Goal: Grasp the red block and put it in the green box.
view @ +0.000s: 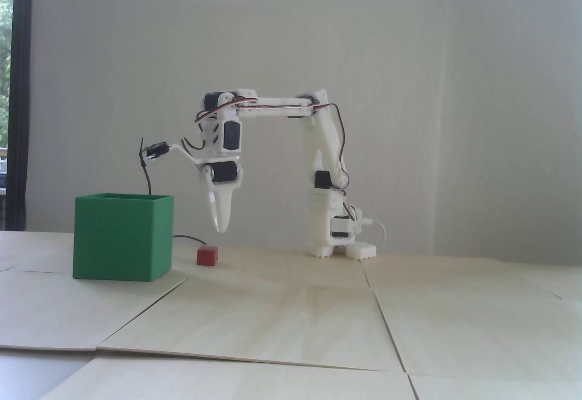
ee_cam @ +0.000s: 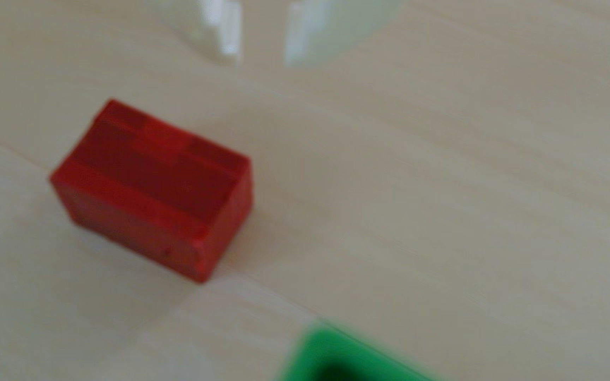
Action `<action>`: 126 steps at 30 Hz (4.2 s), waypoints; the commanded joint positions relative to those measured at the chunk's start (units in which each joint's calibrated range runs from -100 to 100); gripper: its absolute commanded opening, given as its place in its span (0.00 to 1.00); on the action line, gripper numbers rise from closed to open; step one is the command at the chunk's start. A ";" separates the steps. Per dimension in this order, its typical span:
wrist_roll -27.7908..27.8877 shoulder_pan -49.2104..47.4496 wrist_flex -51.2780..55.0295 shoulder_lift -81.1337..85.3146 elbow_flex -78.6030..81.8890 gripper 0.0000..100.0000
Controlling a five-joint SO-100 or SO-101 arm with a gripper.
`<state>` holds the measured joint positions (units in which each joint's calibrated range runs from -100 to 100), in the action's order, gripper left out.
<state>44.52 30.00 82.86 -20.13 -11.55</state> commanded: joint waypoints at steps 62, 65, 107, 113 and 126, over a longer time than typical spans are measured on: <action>2.39 9.21 1.20 0.99 -6.91 0.16; 2.44 9.37 -1.07 0.83 -6.91 0.16; 2.39 4.62 -1.33 -1.46 -7.00 0.17; 2.39 5.51 -1.41 -1.46 -7.00 0.17; 2.49 6.39 -6.81 -1.54 -6.29 0.17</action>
<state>47.08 36.26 77.04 -22.62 -14.32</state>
